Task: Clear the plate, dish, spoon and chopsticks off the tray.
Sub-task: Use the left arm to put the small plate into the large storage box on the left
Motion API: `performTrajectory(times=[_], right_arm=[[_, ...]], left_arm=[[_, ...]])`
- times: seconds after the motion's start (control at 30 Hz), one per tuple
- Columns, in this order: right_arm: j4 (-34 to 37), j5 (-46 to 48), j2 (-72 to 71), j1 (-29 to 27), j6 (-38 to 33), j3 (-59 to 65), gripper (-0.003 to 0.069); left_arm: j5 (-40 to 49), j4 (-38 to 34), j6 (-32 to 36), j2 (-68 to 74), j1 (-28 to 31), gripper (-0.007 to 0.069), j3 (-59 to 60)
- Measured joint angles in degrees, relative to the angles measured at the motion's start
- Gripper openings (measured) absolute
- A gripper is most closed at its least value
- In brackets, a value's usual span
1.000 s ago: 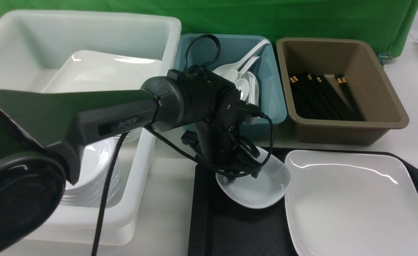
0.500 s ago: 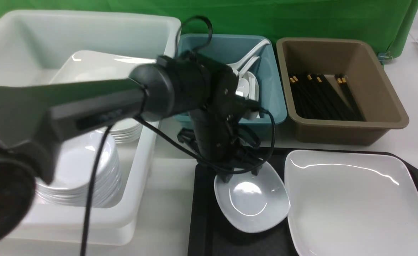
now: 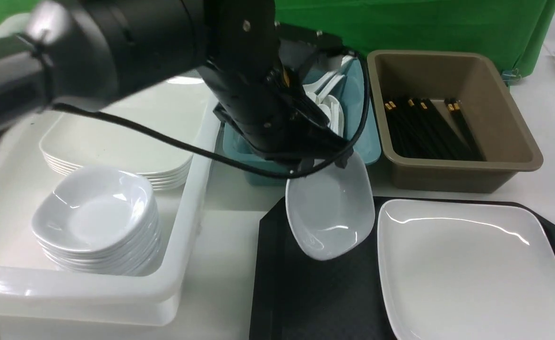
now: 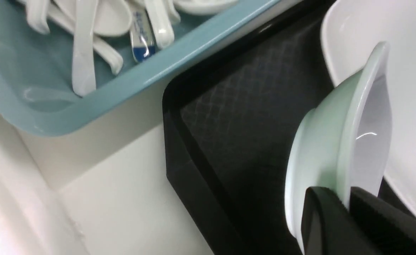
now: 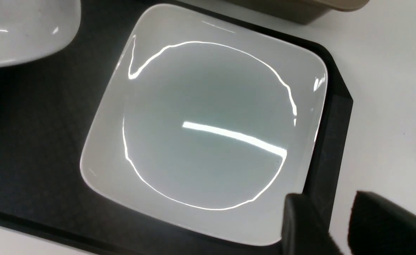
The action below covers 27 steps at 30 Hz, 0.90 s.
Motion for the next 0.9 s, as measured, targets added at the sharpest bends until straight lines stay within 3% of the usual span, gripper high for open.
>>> performTrajectory(times=[0.1, 0.23, 0.37, 0.43, 0.53, 0.67, 0.9], right_arm=[[0.0, 0.0, 0.0, 0.0, 0.0, 0.0, 0.0239], [0.0, 0.0, 0.0, 0.0, 0.0, 0.0, 0.0239], [0.0, -0.1, 0.0, 0.0, 0.0, 0.0, 0.0239], [0.0, -0.1, 0.0, 0.0, 0.0, 0.0, 0.0238], [0.0, -0.5, 0.0, 0.0, 0.0, 0.0, 0.0238], [0.0, -0.9, 0.0, 0.0, 0.0, 0.0, 0.0238], [0.0, -1.0, 0.0, 0.0, 0.0, 0.0, 0.0238]], left_arm=[[0.0, 0.5, -0.1, -3.1, 0.3, 0.0022, 0.1], [1.8, 0.5, -1.8, -11.7, 6.4, 0.0022, 0.2], [2.9, 0.9, -3.2, -21.0, 20.5, 0.0022, 5.4], [2.0, 0.4, -3.8, -24.1, 24.6, 0.0022, 8.5], [-4.2, -4.1, -4.3, -30.1, 35.1, 0.0022, 19.8], [-10.4, -9.6, -0.9, -33.3, 43.4, 0.0022, 32.2], [-14.0, -16.9, 8.3, -31.9, 47.0, 0.0022, 41.1]])
